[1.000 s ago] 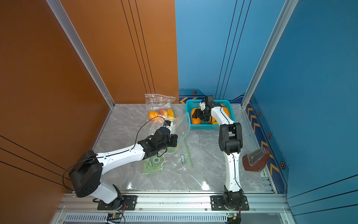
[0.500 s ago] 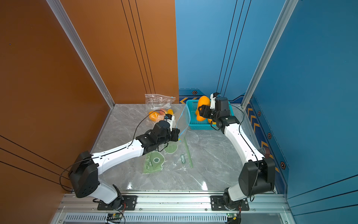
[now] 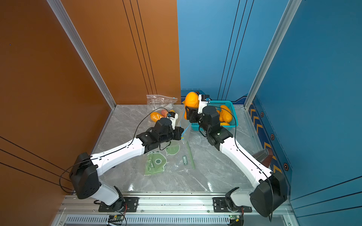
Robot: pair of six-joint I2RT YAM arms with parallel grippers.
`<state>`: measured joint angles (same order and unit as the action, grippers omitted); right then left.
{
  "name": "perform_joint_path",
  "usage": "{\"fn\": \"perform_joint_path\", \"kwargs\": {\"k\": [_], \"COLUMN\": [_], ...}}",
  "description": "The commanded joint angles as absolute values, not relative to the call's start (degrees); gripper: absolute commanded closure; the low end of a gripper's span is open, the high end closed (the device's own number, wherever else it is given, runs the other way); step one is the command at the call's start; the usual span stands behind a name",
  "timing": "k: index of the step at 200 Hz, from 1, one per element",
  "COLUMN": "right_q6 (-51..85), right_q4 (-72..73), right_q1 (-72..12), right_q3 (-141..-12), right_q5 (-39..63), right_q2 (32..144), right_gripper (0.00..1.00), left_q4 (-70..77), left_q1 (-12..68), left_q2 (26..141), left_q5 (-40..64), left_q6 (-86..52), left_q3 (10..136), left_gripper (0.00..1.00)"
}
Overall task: Place the mango in a zip-top bag and seal the zipper
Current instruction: Place the mango in the zipper food storage bag.
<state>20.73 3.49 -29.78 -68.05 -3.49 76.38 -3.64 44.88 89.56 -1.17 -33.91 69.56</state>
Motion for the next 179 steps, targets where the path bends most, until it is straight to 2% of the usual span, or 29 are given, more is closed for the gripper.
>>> {"fn": "perform_joint_path", "kwargs": {"k": [1,83,136,179], "right_q6": [18.98,14.26,14.66,16.49], "right_q4": [6.56,13.31,14.27,15.33], "right_q1": [-30.42,-33.78,-33.89,-33.87], "right_q3": [-67.62,-60.00,-57.11,-56.35], "right_q5": [-6.26,-11.94,-12.64,-11.22], "right_q2": [76.14,79.30,77.75,76.51], "right_gripper": [1.00,0.98,0.80,0.51], "left_q4": [-4.66,-4.69,-5.76,-5.71], "left_q1": [44.30,44.07,43.59,43.37], "left_q2": [90.11,88.69,89.05,90.38], "left_q5": [0.00,0.18,1.01,1.23], "left_q6": [-33.87,-36.92,-38.62,-38.39], "left_q3": [71.23,72.89,75.53,77.66], "left_gripper": [1.00,1.00,1.00,1.00]}}
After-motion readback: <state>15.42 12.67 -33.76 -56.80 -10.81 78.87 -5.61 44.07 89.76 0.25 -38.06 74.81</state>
